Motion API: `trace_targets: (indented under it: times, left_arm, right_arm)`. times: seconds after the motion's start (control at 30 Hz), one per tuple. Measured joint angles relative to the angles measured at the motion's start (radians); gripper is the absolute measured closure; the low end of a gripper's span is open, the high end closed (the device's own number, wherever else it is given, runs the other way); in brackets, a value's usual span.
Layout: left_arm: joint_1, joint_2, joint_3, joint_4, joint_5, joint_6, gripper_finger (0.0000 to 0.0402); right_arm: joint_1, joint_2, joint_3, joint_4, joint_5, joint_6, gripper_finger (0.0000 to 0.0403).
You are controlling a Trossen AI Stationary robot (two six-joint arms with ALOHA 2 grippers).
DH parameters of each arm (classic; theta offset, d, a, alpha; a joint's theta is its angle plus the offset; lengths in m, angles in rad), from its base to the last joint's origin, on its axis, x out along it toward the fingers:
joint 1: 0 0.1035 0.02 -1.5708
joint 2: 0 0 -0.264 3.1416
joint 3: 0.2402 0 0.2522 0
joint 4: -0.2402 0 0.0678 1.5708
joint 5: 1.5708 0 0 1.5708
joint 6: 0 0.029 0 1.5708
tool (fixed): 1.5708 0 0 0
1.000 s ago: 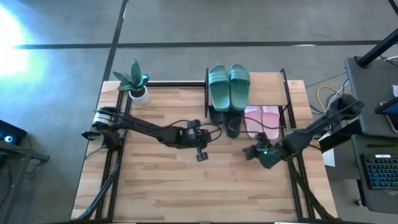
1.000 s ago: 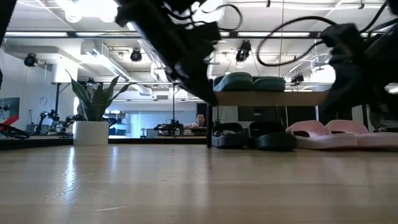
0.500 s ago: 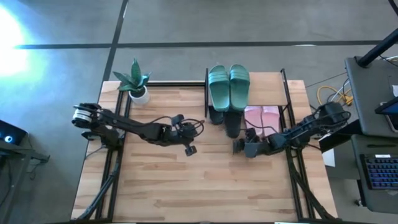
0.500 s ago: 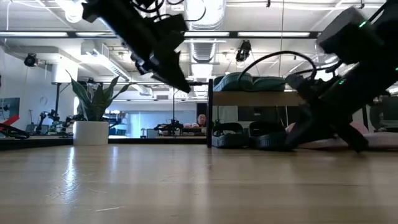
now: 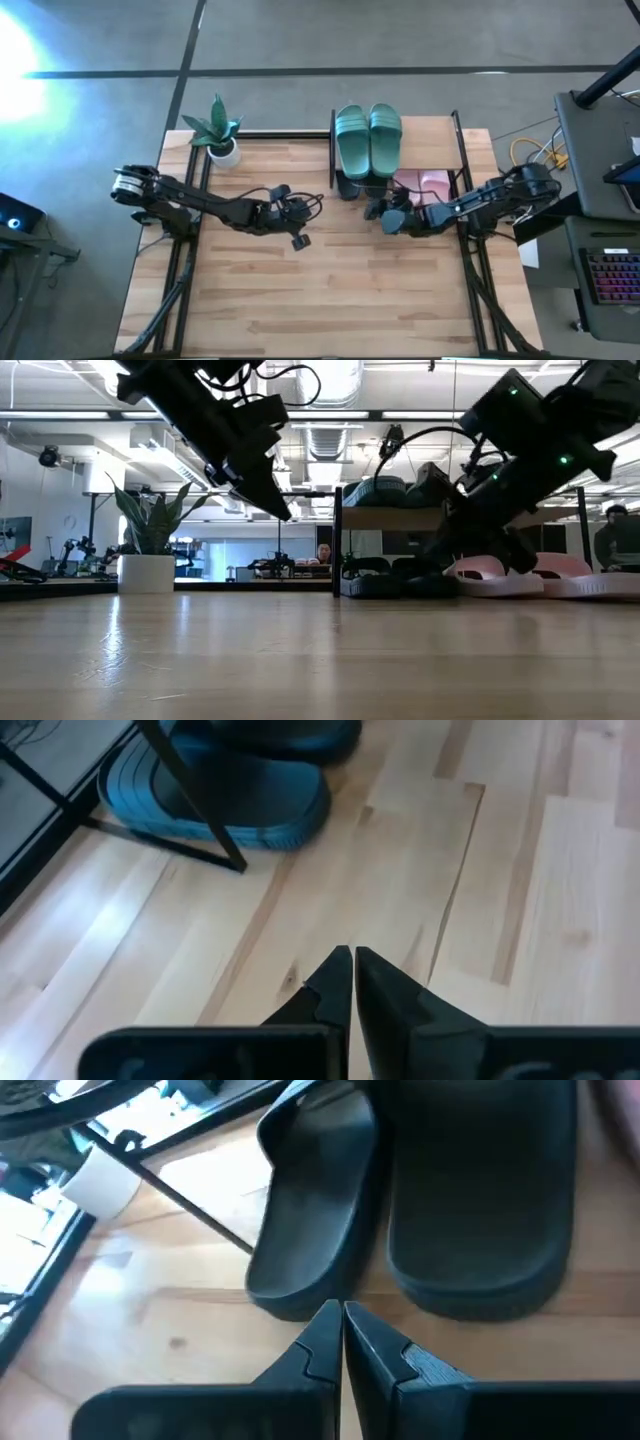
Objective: Pick and place slides into the shelf
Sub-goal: Adjust the slides under the shelf
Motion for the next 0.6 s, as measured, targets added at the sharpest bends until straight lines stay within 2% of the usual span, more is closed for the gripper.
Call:
trace_targets:
  times: [0.07, 0.23, 0.3, 0.4, 0.5, 0.6]
  left_arm:
    - [0.000, 0.005, -0.002, 0.016, 0.001, 0.001, 0.0398]
    - [0.001, 0.008, -0.014, 0.016, 0.001, 0.002, 0.0398]
    - [0.001, 0.008, -0.018, 0.017, 0.001, 0.001, 0.0398]
    - [0.000, 0.008, -0.021, 0.017, 0.002, 0.001, 0.0398]
    - [0.000, 0.008, -0.025, 0.029, 0.002, 0.001, 0.0398]
    - [0.000, 0.008, -0.037, 0.063, 0.002, 0.002, 0.0398]
  right_arm:
    - [-0.003, -0.006, 0.017, -0.014, -0.047, -0.030, 0.0394]
    - [0.020, -0.016, 0.043, -0.005, -0.354, -0.028, 0.0394]
    - [0.054, -0.034, 0.045, -0.029, -0.413, -0.016, 0.0394]
    - [0.144, -0.082, 0.075, -0.196, -0.383, 0.097, 0.0394]
    - [0.246, -0.132, 0.118, -0.505, -0.290, 0.297, 0.0394]
    - [0.360, -0.170, 0.167, -0.869, -0.225, 0.579, 0.0394]
